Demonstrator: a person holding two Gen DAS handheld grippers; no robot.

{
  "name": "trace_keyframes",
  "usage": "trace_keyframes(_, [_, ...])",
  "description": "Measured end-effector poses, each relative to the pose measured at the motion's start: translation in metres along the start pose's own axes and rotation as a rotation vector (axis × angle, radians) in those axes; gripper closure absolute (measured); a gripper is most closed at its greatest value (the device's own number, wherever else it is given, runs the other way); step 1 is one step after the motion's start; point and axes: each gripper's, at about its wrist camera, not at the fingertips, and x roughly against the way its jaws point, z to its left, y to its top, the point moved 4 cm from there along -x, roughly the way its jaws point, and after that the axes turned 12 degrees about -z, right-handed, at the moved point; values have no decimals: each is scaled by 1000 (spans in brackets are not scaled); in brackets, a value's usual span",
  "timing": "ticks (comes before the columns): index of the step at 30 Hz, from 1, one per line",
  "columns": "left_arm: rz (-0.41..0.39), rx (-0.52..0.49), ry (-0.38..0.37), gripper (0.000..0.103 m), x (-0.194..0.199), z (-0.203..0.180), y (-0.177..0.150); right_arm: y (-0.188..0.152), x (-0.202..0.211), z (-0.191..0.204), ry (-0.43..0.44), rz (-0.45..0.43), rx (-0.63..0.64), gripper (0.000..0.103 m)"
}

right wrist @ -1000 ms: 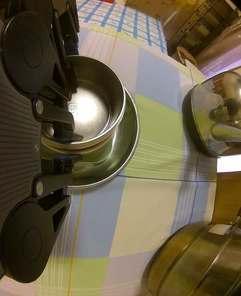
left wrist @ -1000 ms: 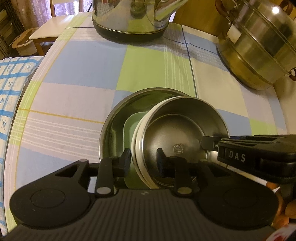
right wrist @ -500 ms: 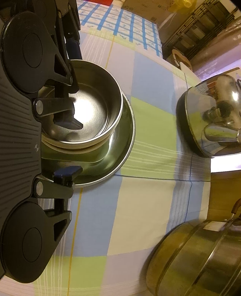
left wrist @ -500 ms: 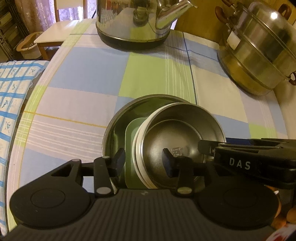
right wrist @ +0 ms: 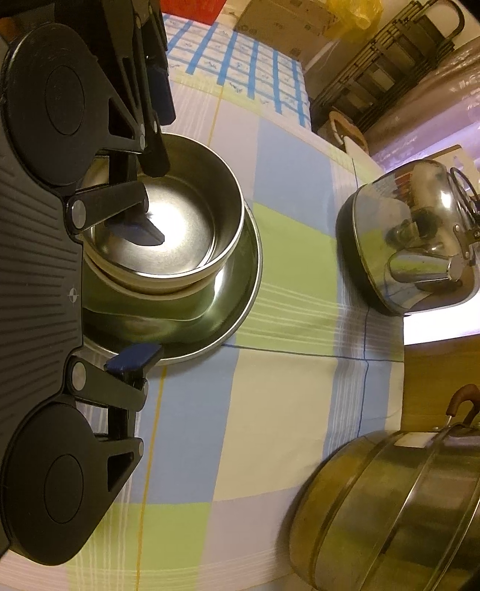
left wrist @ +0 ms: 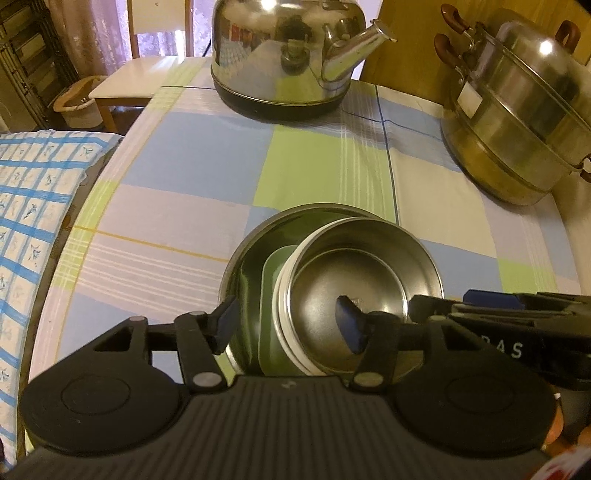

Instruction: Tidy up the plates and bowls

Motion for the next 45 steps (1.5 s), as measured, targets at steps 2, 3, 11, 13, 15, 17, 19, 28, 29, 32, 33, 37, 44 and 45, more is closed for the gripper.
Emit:
trace_keyframes(2, [-10, 2, 4, 48, 4, -1, 0, -1, 2, -1, 9, -4, -2, 44])
trace_keyframes(3, [-16, 3, 7, 48, 7, -1, 0, -2, 4, -1, 17, -8, -3, 43])
trace_keyframes(11, [-64, 15, 24, 45, 29, -5, -1, -5, 23, -4, 67, -46, -2, 43])
trace_keyframes(13, [-81, 18, 29, 43, 37, -6, -3, -6, 30, -5, 83, -56, -3, 43])
trace_keyframes(15, [-99, 19, 30, 41, 46, -6, -6, -8, 36, -7, 99, -67, -3, 41])
trace_keyframes(17, [-113, 18, 33, 40, 55, -6, -9, -11, 45, -10, 115, -84, -4, 38])
trace_keyframes(19, [-128, 7, 27, 37, 65, -8, -13, -16, 54, -14, 127, -95, -10, 31])
trace_keyframes(28, [-173, -61, -13, 33, 111, -8, -36, -43, 107, -23, 118, -188, -87, 26])
trace_keyframes(29, [-175, -71, -21, 33, 116, -7, -40, -45, 113, -22, 114, -198, -93, 26])
trace_keyframes(32, [-188, -99, -51, 33, 133, -3, -49, -57, 130, -17, 74, -221, -96, 25])
trace_keyframes(33, [-192, -111, -62, 33, 139, -1, -52, -63, 135, -14, 57, -228, -96, 25])
trace_keyframes(37, [-211, -176, -108, 33, 162, 2, -70, -84, 152, -3, 1, -240, -139, 25])
trace_keyframes(44, [-194, -252, -192, 33, 188, 15, -102, -125, 179, 25, -67, -261, -200, 25])
trace_keyframes(45, [-187, -261, -203, 33, 190, 17, -107, -131, 182, 29, -71, -263, -212, 25])
